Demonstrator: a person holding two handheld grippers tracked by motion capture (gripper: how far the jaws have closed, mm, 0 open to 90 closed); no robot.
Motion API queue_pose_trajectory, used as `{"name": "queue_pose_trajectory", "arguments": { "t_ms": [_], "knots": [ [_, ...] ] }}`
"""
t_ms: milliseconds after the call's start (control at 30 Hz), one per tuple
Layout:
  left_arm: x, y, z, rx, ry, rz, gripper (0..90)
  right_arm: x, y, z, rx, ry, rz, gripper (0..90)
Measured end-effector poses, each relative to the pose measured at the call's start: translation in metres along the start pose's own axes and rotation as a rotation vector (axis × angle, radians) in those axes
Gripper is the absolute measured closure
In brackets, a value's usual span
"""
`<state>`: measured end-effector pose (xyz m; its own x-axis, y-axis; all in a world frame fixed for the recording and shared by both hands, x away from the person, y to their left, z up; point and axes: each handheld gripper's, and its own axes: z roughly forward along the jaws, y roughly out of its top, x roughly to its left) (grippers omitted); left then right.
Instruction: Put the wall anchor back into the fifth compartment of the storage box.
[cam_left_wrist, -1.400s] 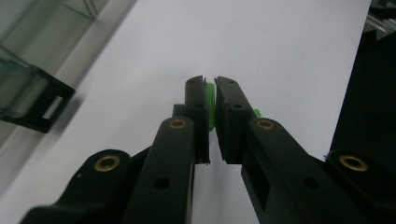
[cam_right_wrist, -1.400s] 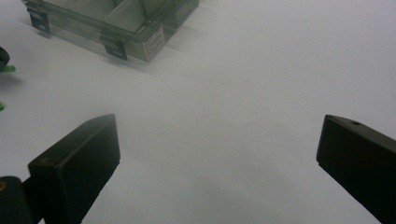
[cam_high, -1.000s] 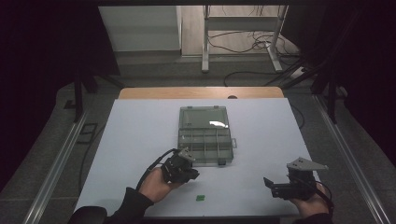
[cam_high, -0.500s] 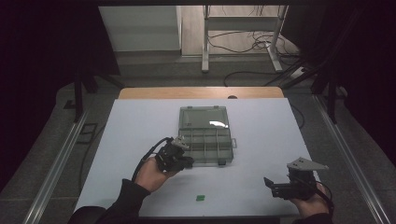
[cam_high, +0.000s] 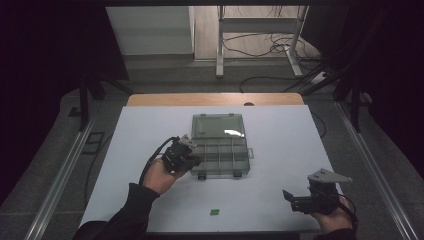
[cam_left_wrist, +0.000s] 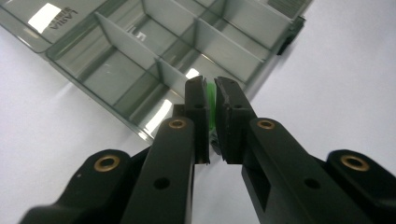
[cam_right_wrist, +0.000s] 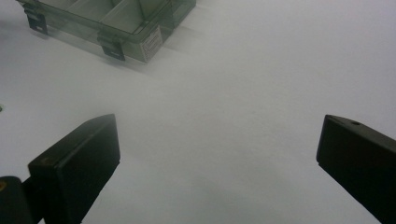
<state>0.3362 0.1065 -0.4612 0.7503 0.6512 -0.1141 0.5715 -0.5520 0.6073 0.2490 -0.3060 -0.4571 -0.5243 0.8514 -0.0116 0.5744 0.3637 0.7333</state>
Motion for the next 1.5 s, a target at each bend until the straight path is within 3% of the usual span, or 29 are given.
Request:
{"name": "queue_pose_trajectory", "arguments": {
  "t_ms": [333,633,967,1133,1200,1233,1367,1500],
  "knots": [
    [0.016,0.002,0.008,-0.008,0.027,-0.041,84.1,0.000,0.000,0.000,0.002,0.001,0.000,0.0],
    [0.024,0.001,0.022,0.015,0.050,-0.058,83.0,0.000,-0.001,0.000,0.004,0.004,0.001,0.0],
    [0.023,-0.002,0.016,-0.004,0.036,-0.061,74.3,0.000,-0.001,-0.001,-0.003,0.004,0.002,0.0],
    [0.019,-0.008,0.011,-0.008,0.035,-0.054,61.9,-0.001,-0.001,-0.001,-0.008,0.005,0.001,0.0],
    [0.016,-0.009,0.008,-0.019,0.029,-0.043,51.7,-0.001,-0.001,-0.002,-0.013,0.006,0.001,0.0],
    [0.015,-0.010,0.007,-0.032,0.028,-0.039,51.7,-0.001,-0.001,-0.002,-0.013,0.006,0.001,0.0],
    [0.009,-0.010,0.003,-0.056,0.025,-0.010,36.0,-0.001,-0.001,-0.002,-0.014,0.006,0.002,0.0],
    [0.004,-0.011,0.001,-0.071,-0.030,-0.022,26.4,-0.001,-0.001,-0.002,-0.015,0.005,0.002,0.0]
  ]
}}
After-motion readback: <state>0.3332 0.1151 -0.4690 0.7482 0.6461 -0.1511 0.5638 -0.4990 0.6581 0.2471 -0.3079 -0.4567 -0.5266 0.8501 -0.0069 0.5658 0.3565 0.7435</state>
